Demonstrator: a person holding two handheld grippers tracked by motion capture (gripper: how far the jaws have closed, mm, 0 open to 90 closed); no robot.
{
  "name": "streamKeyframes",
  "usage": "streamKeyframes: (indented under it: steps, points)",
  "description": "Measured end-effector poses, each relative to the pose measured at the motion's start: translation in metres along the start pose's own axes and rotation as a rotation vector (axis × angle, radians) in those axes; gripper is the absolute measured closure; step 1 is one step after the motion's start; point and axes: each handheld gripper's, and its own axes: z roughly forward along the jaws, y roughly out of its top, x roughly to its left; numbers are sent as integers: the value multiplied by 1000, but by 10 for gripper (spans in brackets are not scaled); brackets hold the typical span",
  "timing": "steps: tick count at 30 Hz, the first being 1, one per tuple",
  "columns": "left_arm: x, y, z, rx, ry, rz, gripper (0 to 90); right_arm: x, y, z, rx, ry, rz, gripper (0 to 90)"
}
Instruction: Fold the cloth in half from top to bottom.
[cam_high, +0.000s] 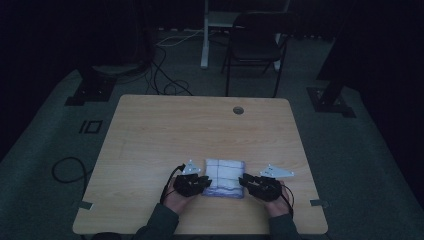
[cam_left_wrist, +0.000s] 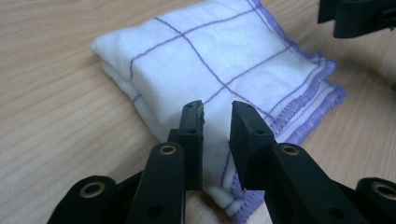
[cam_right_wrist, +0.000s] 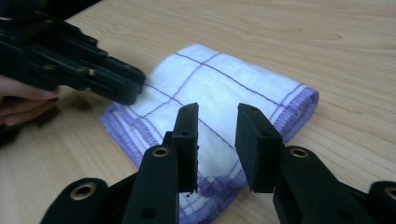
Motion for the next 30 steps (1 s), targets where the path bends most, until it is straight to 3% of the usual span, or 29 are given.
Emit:
streamKeyframes:
  steps: [9,15,22,24,30]
  points:
    - [1,-6,-12,-22,14,6,699,-8,-2,4,40,-60,2,630]
    - [8,-6,-24,-45,83,24,665,-18,-2,2,39,-103,34,606]
    - [27,-13,-30,-45,159,-20,646,-28,-5,-2,29,-135,65,591]
    - [29,-13,-31,-42,161,-21,643,-30,-6,-3,28,-141,70,590]
    - [46,-17,-37,-35,216,-63,636,-43,-10,-9,24,-202,108,588]
